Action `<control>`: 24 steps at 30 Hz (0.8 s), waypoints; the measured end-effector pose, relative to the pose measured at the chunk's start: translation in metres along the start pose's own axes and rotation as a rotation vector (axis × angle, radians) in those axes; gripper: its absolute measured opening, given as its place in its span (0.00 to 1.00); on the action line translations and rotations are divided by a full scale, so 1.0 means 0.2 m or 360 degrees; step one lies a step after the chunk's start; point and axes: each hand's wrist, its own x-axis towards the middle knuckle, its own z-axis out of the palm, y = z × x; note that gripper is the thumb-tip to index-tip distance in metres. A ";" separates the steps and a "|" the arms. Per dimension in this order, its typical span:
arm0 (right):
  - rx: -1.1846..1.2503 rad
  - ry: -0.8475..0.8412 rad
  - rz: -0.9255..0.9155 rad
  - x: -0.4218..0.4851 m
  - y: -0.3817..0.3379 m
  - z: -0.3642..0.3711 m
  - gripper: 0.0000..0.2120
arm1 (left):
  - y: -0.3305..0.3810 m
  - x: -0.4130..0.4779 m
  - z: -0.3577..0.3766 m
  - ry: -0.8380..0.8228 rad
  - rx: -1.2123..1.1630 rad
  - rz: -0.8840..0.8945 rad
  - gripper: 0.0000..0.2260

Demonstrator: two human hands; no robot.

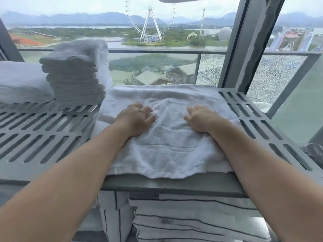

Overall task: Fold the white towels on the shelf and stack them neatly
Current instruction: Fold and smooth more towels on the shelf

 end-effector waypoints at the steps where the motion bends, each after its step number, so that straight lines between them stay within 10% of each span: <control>1: -0.0004 -0.0013 -0.0007 -0.04 -0.01 0.00 0.27 | 0.00 -0.03 -0.01 -0.0007 0.0023 0.0001 0.24; 8: -0.0080 0.0064 -0.0075 -0.41 -0.03 -0.04 0.20 | 0.04 -0.22 -0.04 -0.0034 0.0138 0.0029 0.23; 13: -0.0002 0.0423 -0.0088 -0.66 -0.06 0.08 0.13 | 0.07 -0.40 -0.09 0.0411 0.0381 -0.0032 0.19; 19: 0.0350 0.0976 -0.0163 -0.98 -0.07 0.23 0.11 | 0.22 -0.76 -0.10 0.0199 -0.0379 0.0336 0.14; 24: 0.0313 0.0801 -0.0325 -1.21 0.00 0.32 0.29 | 0.31 -0.97 -0.07 0.0066 -0.0104 0.0792 0.35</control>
